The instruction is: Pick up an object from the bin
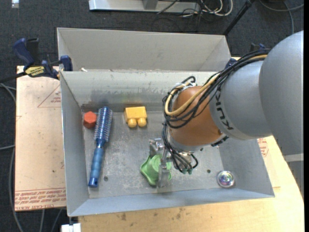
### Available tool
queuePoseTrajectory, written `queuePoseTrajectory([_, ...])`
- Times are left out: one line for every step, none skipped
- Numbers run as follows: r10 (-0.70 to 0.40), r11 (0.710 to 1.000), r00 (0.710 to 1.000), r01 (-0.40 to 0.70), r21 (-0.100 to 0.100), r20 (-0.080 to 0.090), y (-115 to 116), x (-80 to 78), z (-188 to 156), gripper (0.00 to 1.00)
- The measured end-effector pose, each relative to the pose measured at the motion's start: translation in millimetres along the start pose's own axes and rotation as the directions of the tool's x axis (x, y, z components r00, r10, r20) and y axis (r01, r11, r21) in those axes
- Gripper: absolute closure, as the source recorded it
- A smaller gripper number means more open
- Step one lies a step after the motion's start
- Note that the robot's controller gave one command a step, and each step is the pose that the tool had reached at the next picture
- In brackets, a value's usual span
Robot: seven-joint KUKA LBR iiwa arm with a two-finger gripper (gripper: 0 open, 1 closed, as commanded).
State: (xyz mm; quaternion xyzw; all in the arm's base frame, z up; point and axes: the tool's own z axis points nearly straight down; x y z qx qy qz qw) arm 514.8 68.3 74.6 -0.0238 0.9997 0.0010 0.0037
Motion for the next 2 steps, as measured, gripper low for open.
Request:
queuePoseTrajectory([-0.399,0.917,0.917,0.399,-0.002,-0.005,16.2,33.3,-47.0,1.0])
queuePoseTrajectory([-0.404,0.915,0.915,0.404,0.0,0.004,36.4,3.8,-153.3,1.0])
